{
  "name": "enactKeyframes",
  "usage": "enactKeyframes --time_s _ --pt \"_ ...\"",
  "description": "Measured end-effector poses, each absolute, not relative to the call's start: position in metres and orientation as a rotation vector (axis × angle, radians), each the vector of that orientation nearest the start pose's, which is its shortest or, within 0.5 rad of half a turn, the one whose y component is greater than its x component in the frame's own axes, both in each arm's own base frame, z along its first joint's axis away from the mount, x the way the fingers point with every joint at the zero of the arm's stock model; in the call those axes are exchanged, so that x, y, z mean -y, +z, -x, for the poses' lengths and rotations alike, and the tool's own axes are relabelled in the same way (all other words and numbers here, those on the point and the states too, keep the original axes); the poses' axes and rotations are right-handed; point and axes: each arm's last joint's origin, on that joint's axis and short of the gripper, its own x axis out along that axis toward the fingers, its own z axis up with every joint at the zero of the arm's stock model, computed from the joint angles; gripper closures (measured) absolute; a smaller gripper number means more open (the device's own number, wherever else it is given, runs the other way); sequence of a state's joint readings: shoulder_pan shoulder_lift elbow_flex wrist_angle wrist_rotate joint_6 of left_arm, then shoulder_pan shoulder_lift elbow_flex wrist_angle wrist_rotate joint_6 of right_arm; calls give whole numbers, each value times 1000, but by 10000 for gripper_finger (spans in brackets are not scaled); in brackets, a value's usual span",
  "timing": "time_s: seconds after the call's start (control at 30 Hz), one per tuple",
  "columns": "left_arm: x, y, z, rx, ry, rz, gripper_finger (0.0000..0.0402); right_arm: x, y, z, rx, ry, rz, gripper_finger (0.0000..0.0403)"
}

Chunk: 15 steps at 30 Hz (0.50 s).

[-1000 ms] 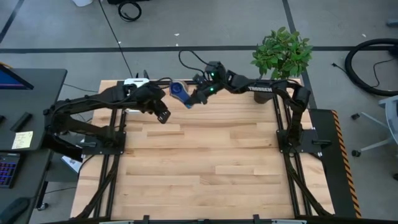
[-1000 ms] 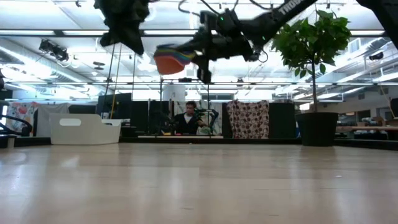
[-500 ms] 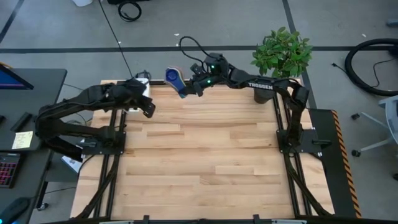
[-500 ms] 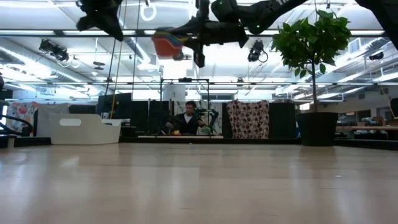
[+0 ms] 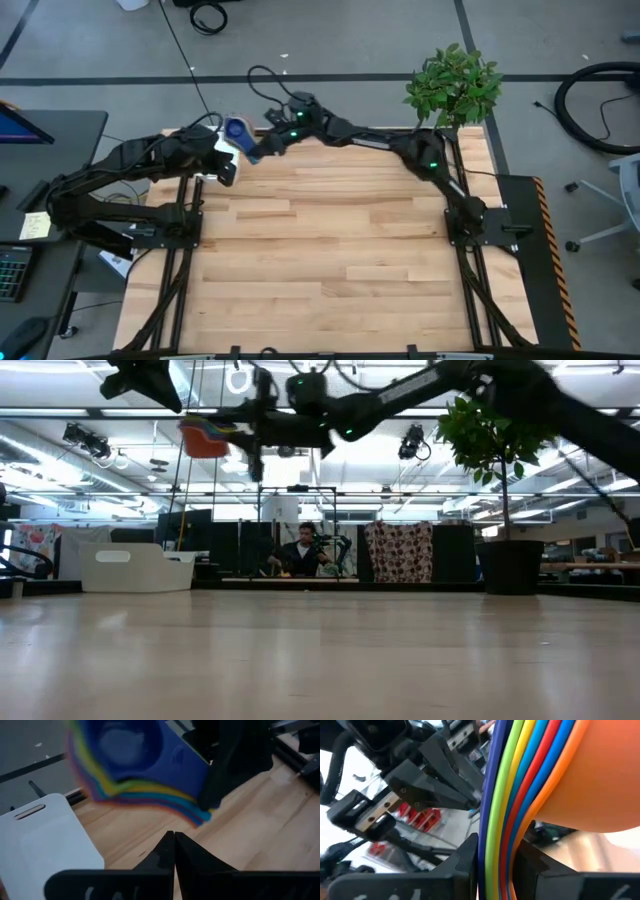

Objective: Nest measuring cups in basket
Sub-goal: Put the stacked of measuring cups into the white bin

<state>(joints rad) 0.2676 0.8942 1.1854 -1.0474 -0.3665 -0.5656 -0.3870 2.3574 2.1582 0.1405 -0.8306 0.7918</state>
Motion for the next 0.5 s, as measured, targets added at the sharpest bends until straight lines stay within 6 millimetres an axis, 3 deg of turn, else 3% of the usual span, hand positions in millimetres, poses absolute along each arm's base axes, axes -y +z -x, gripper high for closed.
enactKeyframes --time_s 0.13,0.3,0.5 --pt "-46 370 -128 -613 825 468 393 187 287 -539 -163 479 -829 316" --pt "-46 368 -122 -648 868 434 393 196 255 -539 -156 472 -981 316" --pt "-45 367 -120 -696 827 344 393 210 249 -534 -184 402 -951 316"
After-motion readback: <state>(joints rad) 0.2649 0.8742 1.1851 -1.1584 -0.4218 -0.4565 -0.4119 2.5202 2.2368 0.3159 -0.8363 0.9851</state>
